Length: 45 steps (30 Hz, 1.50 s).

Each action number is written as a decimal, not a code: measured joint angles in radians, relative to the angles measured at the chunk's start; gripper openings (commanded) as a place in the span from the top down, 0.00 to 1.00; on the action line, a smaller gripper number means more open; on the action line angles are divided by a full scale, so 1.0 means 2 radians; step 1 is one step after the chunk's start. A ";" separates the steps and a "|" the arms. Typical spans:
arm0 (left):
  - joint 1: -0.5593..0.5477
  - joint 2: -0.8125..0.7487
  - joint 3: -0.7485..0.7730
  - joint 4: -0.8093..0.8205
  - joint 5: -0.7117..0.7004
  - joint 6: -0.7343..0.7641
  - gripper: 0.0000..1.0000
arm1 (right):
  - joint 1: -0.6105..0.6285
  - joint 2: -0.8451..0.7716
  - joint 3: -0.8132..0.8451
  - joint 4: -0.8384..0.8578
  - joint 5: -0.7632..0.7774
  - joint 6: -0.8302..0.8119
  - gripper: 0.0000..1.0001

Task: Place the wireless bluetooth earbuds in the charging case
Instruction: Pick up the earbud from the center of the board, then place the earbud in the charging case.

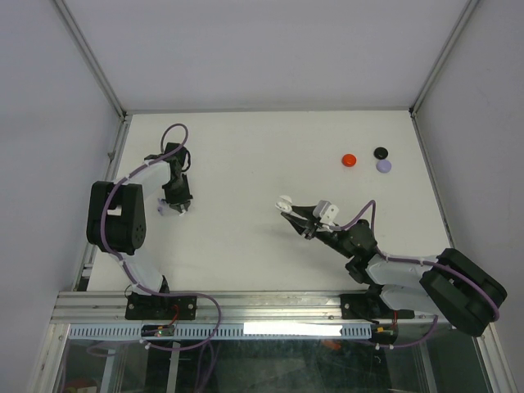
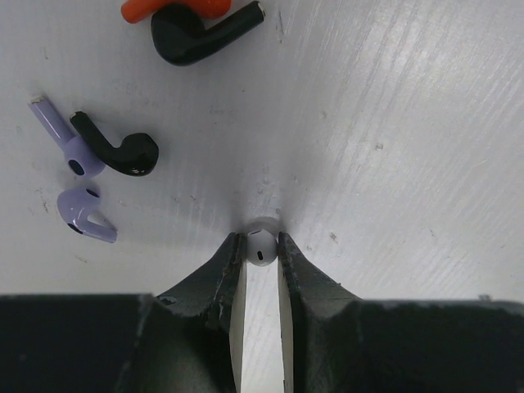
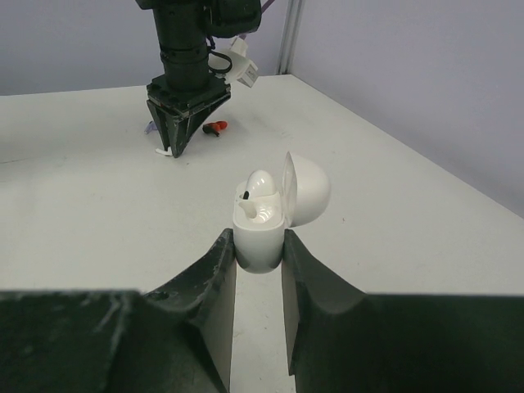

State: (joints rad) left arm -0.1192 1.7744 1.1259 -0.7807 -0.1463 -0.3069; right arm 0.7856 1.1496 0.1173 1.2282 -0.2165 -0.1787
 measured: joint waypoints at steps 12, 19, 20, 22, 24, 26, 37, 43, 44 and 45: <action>0.000 -0.111 -0.041 0.044 0.082 -0.049 1.00 | 0.000 0.004 0.004 0.000 -0.006 -0.002 1.00; -0.018 -0.240 -0.088 0.119 0.145 -0.104 1.00 | 0.004 0.012 0.027 0.000 -0.016 -0.002 1.00; -0.021 -0.255 -0.094 0.128 0.152 -0.113 1.00 | 0.005 0.014 0.031 0.000 -0.017 -0.002 1.00; -0.030 -0.283 -0.108 0.153 0.168 -0.131 1.00 | 0.008 0.020 0.043 0.001 -0.019 -0.002 1.00; -0.043 -0.309 -0.121 0.178 0.179 -0.153 1.00 | 0.010 0.029 0.053 0.002 -0.019 -0.002 1.00; -0.059 -0.328 -0.133 0.200 0.185 -0.171 1.00 | 0.013 0.039 0.062 0.003 -0.020 -0.002 1.00; -0.139 -0.399 -0.189 0.338 0.207 -0.267 1.00 | 0.024 0.063 0.089 0.014 -0.010 -0.008 1.00; -0.178 -0.412 -0.213 0.410 0.209 -0.308 1.00 | 0.026 0.084 0.097 0.037 0.004 -0.013 1.00; -0.185 -0.412 -0.214 0.421 0.209 -0.313 1.00 | 0.026 0.089 0.097 0.041 0.008 -0.013 1.00; -0.191 -0.412 -0.215 0.430 0.209 -0.315 1.00 | 0.026 0.093 0.097 0.045 0.011 -0.013 1.00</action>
State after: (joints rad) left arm -0.5014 0.9504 0.6968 0.0792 0.2714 -0.9375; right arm 0.8375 1.3354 0.3119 1.3174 -0.1944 -0.2043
